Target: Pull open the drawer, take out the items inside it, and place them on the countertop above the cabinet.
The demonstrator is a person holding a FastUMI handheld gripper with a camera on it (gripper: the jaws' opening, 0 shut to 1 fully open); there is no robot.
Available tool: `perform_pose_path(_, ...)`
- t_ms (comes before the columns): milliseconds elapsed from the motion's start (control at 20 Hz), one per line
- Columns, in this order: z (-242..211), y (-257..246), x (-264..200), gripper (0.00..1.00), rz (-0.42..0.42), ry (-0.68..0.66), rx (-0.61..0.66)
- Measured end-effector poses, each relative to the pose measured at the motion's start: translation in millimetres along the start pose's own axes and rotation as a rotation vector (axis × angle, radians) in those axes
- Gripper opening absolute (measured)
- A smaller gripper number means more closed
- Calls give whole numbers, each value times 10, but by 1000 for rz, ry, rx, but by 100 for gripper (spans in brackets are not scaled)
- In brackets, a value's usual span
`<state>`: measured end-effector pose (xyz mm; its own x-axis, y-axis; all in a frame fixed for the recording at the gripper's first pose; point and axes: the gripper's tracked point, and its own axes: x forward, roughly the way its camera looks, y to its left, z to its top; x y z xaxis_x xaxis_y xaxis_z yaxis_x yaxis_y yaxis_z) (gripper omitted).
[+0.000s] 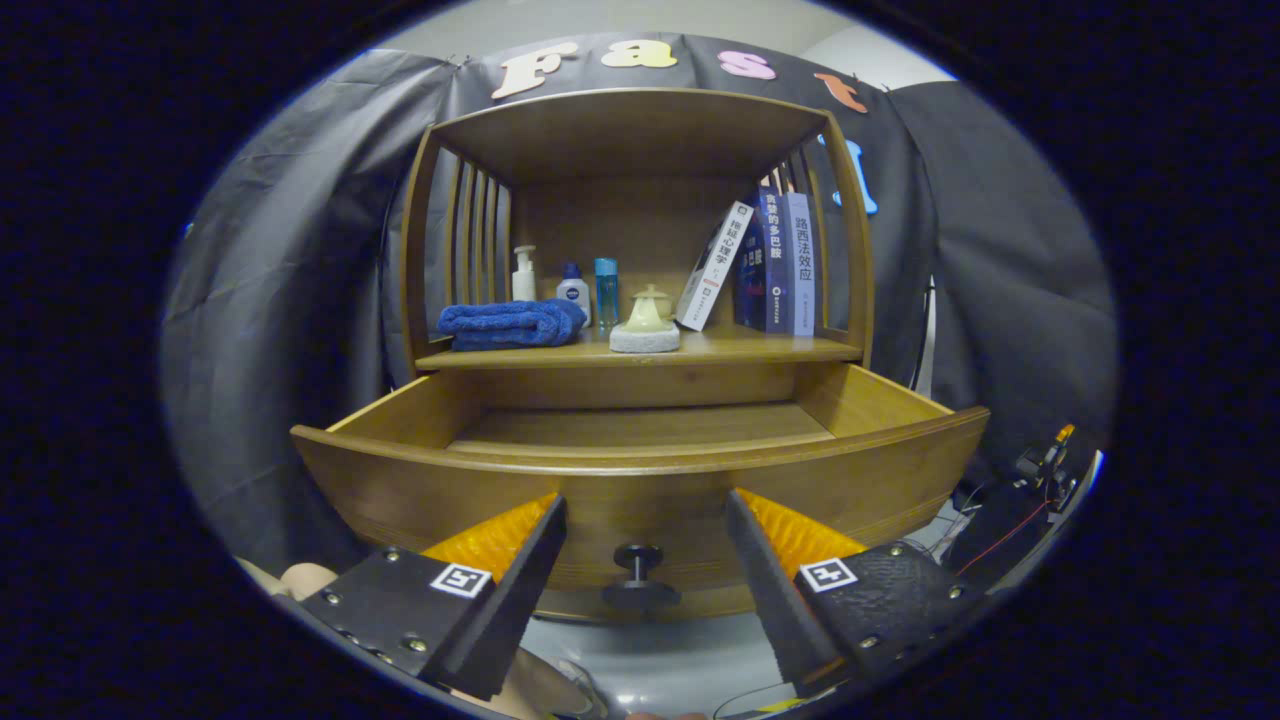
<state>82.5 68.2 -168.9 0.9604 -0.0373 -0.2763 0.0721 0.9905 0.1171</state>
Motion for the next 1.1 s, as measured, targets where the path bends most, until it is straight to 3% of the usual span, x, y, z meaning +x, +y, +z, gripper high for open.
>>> perform_pose_path(1100, 333, 12, 1083, 97, 3, -35, -11)
